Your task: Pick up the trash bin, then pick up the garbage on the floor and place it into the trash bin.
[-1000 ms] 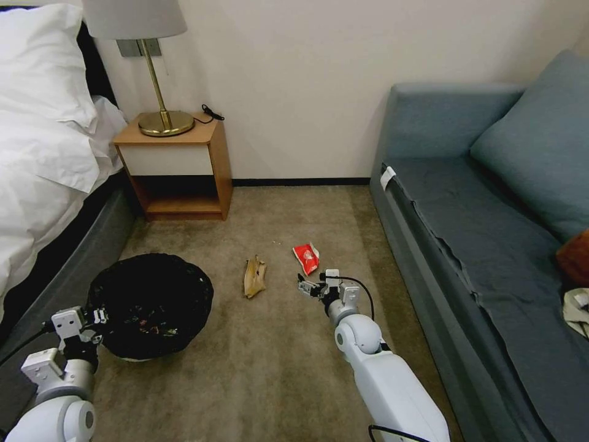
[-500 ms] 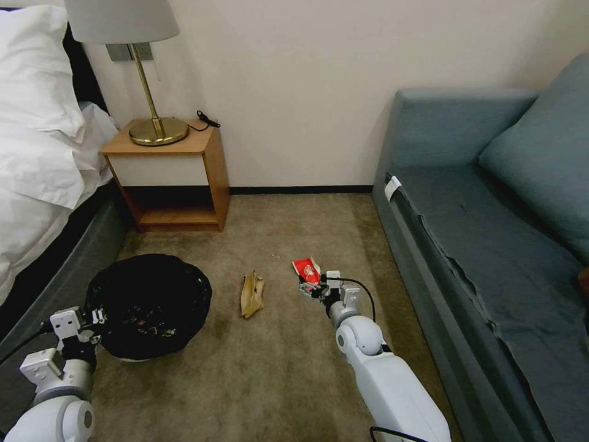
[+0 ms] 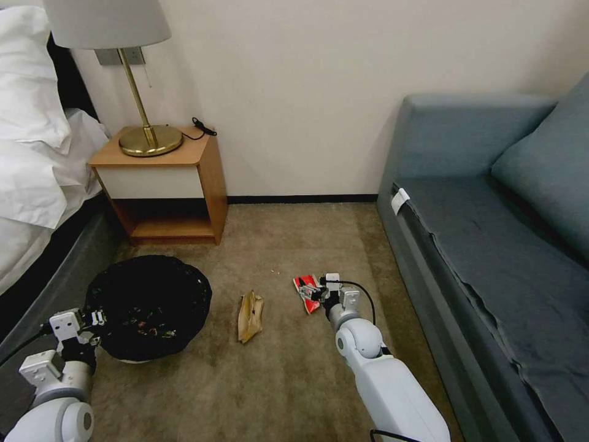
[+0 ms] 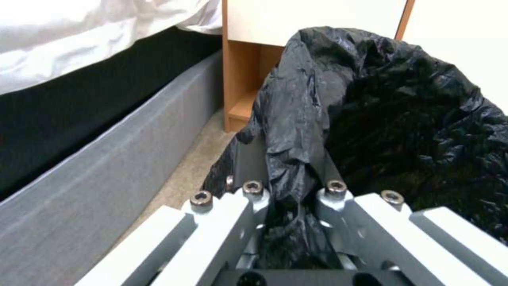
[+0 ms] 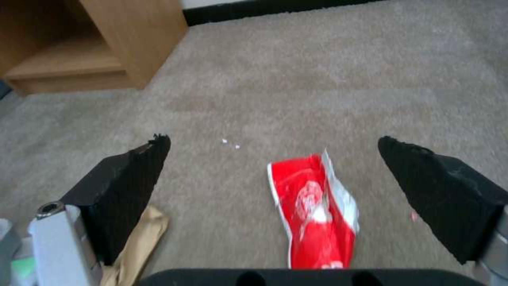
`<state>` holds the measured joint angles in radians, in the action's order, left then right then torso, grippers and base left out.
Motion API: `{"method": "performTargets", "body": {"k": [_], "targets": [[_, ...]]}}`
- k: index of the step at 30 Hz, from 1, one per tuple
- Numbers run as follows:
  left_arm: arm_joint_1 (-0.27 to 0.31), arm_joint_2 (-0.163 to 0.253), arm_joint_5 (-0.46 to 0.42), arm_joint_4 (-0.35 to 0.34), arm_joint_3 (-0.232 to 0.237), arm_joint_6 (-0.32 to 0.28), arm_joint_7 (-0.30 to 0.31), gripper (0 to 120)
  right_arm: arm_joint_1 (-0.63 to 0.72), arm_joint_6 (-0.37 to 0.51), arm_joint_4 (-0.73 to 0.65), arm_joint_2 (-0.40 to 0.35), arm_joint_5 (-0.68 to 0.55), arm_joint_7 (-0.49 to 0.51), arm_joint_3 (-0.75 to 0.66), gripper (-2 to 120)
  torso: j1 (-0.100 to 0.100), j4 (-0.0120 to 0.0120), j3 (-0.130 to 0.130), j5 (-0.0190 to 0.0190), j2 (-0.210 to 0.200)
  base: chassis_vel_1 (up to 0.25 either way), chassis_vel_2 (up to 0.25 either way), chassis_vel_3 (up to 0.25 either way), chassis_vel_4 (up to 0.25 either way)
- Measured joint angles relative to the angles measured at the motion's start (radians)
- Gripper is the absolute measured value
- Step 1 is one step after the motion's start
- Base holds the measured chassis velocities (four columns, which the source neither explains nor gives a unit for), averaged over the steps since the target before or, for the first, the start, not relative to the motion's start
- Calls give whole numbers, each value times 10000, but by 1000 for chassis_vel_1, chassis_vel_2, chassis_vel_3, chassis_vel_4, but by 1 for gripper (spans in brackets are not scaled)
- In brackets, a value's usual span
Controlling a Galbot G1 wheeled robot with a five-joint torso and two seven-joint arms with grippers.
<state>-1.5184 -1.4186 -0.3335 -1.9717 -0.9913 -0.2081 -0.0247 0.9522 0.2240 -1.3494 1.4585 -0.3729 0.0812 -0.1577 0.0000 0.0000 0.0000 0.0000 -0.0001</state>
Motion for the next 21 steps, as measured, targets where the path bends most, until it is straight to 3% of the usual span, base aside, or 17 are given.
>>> {"method": "performTargets", "body": {"k": [21], "targets": [[31,22,-12,99,65,41,4,4,25,104,155,50,25,-2,69,100,0,1,0,0,1,-123,124,122,-128]]}}
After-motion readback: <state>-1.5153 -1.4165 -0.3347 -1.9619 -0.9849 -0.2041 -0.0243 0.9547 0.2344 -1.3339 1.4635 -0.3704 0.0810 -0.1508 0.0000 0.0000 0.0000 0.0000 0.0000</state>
